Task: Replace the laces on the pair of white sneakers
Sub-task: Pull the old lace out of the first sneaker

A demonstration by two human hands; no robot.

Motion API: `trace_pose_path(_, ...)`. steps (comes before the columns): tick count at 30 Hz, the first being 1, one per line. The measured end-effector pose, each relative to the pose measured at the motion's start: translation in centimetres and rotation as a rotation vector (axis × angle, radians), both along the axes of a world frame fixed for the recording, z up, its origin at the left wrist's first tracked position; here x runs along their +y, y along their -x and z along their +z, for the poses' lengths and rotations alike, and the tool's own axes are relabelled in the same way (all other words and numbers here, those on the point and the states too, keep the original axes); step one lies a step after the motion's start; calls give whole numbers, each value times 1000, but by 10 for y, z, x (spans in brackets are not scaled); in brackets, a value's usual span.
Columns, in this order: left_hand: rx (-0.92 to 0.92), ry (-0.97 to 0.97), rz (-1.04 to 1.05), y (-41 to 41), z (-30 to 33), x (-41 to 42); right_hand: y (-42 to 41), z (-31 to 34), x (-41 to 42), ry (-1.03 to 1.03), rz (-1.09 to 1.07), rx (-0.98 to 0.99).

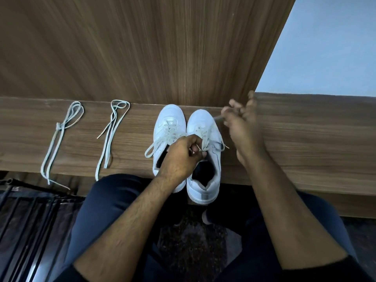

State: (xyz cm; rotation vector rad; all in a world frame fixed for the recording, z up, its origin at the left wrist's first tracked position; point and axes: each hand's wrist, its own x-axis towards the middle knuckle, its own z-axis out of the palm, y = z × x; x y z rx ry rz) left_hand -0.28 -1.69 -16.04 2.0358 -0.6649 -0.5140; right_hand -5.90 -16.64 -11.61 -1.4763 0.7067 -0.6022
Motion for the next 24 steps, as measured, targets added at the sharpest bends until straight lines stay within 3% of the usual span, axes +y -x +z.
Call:
trace_pose_path(2, 27, 35, 44, 1, -1, -4, 3, -10, 4, 390, 53, 232)
trace_pose_path(3, 42, 45, 70, 1, -1, -6, 6, -12, 5, 494, 82, 254)
trace_pose_path(9, 162, 124, 119, -6, -3, -7, 20, -23, 8, 799, 415, 237)
trace_pose_path(13, 263, 217, 102, -8, 2, -2, 22, -30, 6, 767, 483, 240)
trace_pose_path(18, 168, 198, 89, -3, 1, 1, 23, -35, 5, 801, 420, 286)
trace_pose_path(20, 107, 172, 93, -2, -2, 0, 24, -40, 10, 647, 358, 297)
trace_pose_path(24, -94, 54, 118, 0, -4, 0, 22, -48, 16, 122, 218, 190)
